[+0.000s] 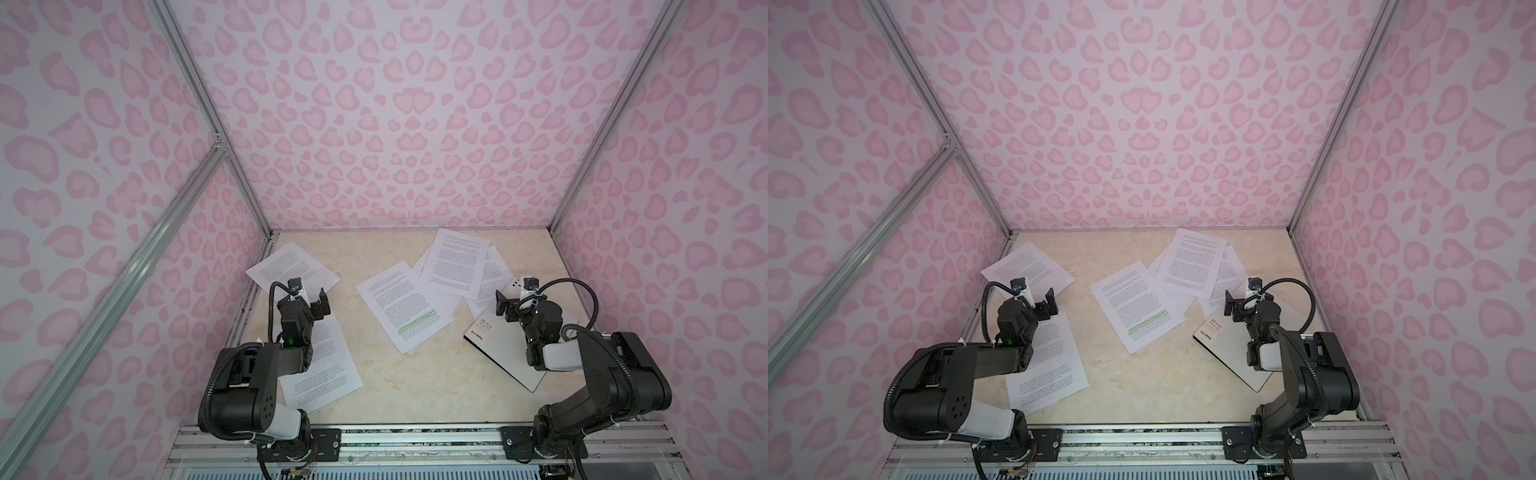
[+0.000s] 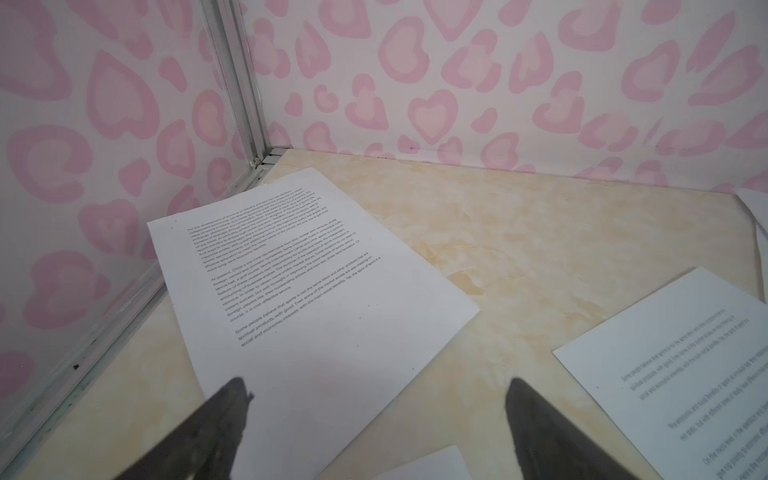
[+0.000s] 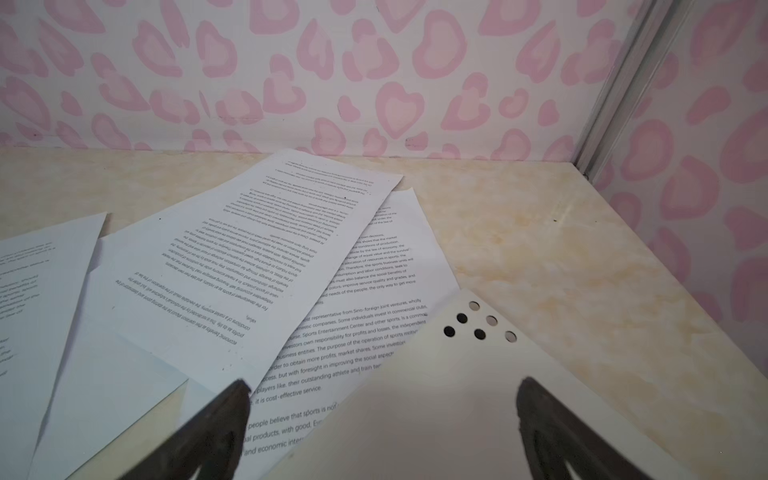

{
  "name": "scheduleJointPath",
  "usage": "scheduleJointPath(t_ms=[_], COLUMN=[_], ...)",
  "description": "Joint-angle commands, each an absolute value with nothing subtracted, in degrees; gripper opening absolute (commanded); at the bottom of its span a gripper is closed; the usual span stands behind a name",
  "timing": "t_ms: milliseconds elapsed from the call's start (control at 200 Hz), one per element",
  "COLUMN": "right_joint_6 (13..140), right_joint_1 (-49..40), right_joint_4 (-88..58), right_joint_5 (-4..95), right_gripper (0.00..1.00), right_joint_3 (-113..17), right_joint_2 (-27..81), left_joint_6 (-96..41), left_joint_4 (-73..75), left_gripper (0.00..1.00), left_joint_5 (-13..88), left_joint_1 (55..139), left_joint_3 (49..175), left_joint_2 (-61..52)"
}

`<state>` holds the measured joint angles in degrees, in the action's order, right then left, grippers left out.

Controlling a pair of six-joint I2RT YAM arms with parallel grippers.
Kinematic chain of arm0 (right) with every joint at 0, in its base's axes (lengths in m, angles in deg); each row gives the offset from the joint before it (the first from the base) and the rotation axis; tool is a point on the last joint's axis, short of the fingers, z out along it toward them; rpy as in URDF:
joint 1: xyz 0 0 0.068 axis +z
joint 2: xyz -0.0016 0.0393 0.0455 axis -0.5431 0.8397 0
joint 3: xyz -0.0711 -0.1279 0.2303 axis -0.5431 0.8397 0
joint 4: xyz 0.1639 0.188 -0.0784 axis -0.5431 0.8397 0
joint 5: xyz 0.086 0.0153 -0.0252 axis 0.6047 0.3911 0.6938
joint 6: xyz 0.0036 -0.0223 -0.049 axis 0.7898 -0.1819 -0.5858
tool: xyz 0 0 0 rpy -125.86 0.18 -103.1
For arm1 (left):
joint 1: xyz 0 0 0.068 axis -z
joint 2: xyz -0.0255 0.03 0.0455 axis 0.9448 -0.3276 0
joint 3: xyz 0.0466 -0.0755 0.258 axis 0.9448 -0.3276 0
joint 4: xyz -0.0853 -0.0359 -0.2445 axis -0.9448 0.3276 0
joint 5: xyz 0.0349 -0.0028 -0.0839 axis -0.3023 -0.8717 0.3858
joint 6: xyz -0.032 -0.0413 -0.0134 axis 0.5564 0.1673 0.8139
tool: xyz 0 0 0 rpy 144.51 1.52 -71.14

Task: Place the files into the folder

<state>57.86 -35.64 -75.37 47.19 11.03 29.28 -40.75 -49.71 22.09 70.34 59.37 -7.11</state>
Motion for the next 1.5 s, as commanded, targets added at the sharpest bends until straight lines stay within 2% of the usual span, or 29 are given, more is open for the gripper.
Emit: scheduleJointPath(t_ms=[0,1080,1145,1215,1280,1335,1410,1495], right_joint_6=[57.86,59.76,59.57,60.35,60.25,61.83,73.06,86.98], right_joint_1=[-35.53,-36.73,-36.07,-34.74,-32.13,-30.22,-30.18,-32.83], right_joint_4=[-76.07,-76.61,-75.96,-72.14,-63.44,-51.65,-37.15,-20.53], right_joint_5=[46.99,45.77,43.7,37.1,28.35,22.97,17.13,14.21], right_gripper=[1.0,1.0,1.0,1.0,1.0,1.0,1.0,1.0], right_joint_3=[10.84,10.96,10.79,10.73,8.54,3.66,-3.37,-10.38], right_joint_2=[29.39,29.5,29.1,24.85,18.5,13.89,10.55,9.64], left_joint_6=[-41.41,-41.04,-40.63,-40.16,-38.94,-31.56,-19.1,-6.02], left_joint_4=[-50.78,-50.7,-51.33,-37.37,-24.95,-13.31,3.23,8.45], left_gripper=[0.98,0.98,0.98,0.98,0.98,0.98,0.97,0.98], left_joint_5=[22.99,24.09,20.71,4.52,-1.66,-5.11,3.03,14.9], left_joint_1=[70.25,69.79,70.36,74.74,77.58,79.75,80.3,81.85], left_joint_3=[59.37,59.35,59.26,64.86,71.83,77.08,83.19,83.32], left_joint_2=[-6.93,-6.83,-6.13,-1.35,2.39,6.35,11.65,15.32])
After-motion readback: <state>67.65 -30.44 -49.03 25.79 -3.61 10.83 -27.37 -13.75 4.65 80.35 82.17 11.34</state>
